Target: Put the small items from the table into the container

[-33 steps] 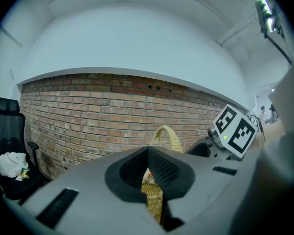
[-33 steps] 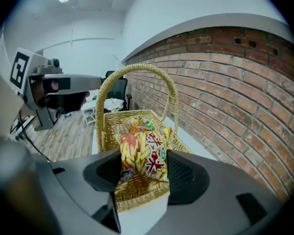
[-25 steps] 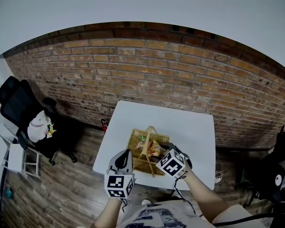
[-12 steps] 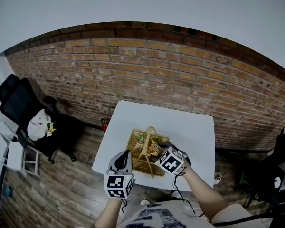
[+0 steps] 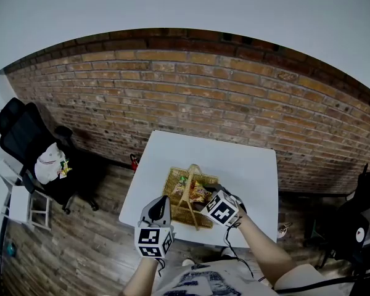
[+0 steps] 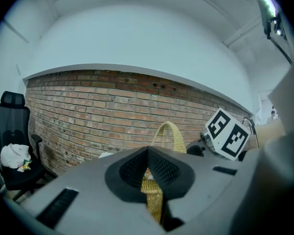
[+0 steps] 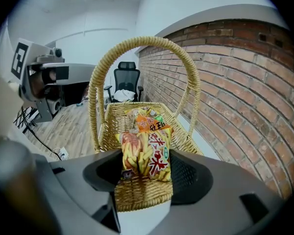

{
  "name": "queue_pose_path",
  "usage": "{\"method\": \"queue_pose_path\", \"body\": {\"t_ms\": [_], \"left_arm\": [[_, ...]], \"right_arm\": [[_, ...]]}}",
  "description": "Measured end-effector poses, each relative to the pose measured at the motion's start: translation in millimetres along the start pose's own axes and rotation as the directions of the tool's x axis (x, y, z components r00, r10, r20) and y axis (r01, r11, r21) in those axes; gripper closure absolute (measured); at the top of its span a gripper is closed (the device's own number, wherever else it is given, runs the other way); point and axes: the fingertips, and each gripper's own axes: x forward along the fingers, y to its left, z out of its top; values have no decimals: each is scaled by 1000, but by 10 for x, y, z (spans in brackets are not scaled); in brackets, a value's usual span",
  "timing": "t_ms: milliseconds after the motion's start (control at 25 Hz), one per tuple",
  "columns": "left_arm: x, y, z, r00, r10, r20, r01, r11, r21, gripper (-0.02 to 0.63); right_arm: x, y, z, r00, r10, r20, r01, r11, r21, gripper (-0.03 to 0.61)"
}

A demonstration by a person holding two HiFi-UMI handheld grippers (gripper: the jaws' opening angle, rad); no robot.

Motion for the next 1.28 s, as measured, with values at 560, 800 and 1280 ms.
{"method": "queue_pose_path", "body": {"t_ms": [560, 800, 1280], "left_arm": [[-134, 55, -48, 1000, 7, -6, -7, 1000, -4, 565], [-210, 13, -58, 1000, -6, -6, 6, 1000, -2, 565], [-283, -168, -15, 997, -74, 0, 74, 997, 34, 565]], "right_arm": [[-108, 12, 25, 998, -3, 64, 0, 998, 59, 282], [-226, 6, -18, 996, -32, 83, 24, 996, 91, 282], [-673, 73, -43, 959, -152, 237, 74, 948, 310, 284]]}}
